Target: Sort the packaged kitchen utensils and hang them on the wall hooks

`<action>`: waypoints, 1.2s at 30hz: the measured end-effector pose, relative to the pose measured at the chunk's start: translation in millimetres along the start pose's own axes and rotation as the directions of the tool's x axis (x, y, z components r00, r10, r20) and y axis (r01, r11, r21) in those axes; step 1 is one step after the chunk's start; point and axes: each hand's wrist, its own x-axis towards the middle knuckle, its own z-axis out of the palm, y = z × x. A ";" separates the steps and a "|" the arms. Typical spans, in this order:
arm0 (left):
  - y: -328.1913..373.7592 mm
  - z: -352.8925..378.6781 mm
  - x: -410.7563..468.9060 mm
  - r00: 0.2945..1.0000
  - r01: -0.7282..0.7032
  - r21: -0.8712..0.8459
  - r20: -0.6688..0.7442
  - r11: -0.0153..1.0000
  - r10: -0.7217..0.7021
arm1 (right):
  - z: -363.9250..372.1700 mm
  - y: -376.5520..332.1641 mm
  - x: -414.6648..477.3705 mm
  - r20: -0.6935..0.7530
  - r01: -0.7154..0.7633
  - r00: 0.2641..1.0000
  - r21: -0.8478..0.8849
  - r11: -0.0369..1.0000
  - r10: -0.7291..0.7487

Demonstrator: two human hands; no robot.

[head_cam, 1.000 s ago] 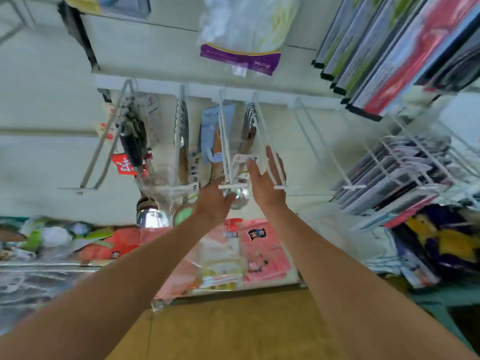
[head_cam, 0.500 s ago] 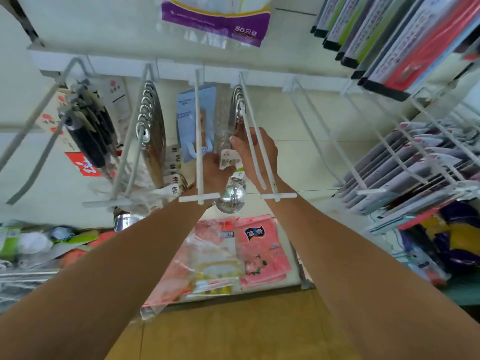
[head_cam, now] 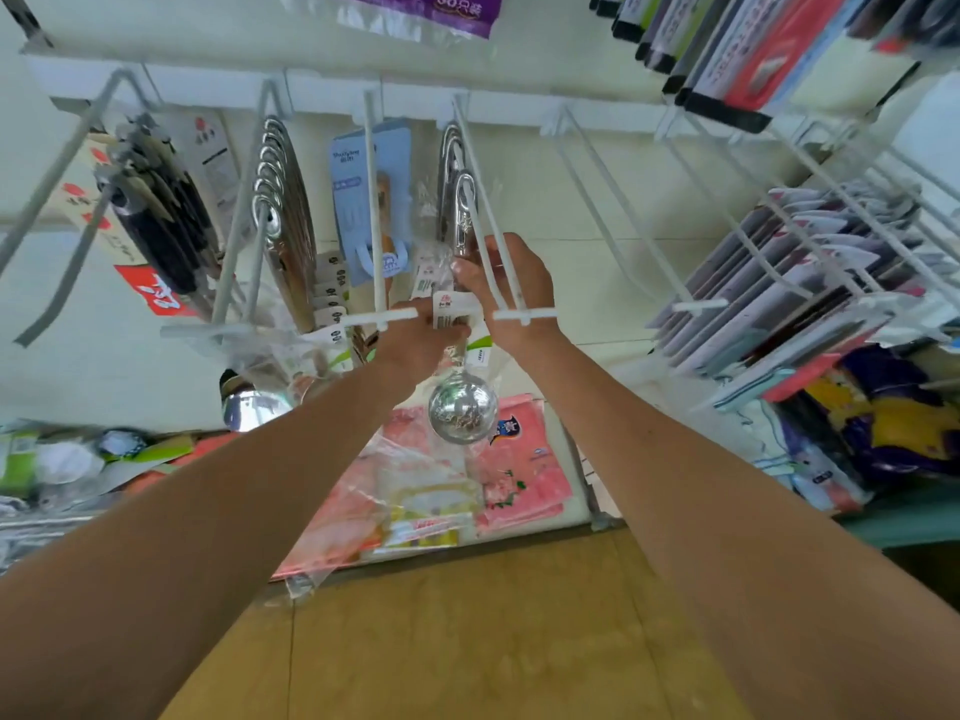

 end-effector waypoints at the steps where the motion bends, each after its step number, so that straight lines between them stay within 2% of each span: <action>1: -1.8 -1.5 -5.6 1.000 -0.008 0.038 -0.003 0.999 0.008 | -3.4 -4.0 -7.7 0.014 -0.002 1.000 0.001 1.000 0.002; 4: -9.0 -2.8 -23.4 0.997 -0.065 0.060 0.034 0.996 0.063 | -12.3 1.0 -28.6 0.021 -0.015 1.000 0.065 0.998 0.014; 13: -14.5 0.8 -93.2 0.990 -0.069 0.017 0.127 0.997 0.066 | -39.5 -15.1 -93.9 0.029 -0.001 1.000 0.024 1.000 0.001; 19: -24.0 -9.9 -144.9 0.974 -0.059 0.024 0.218 0.998 0.053 | -47.0 -22.9 -144.5 -0.007 -0.077 0.997 0.051 0.996 0.078; 24: -25.1 -31.8 -171.3 0.978 -0.053 0.018 0.203 0.998 0.048 | -40.0 -42.4 -164.9 -0.076 -0.130 0.988 0.088 0.988 0.137; 30: -20.7 -44.1 -186.4 0.965 -0.005 0.099 0.262 0.995 -0.022 | -42.8 -53.8 -185.5 -0.020 -0.176 0.984 0.112 0.978 0.180; 36: -35.7 -59.6 -210.2 0.960 0.044 0.042 0.274 0.998 -0.054 | -24.7 -60.3 -208.0 0.094 -0.150 0.984 0.005 0.989 0.149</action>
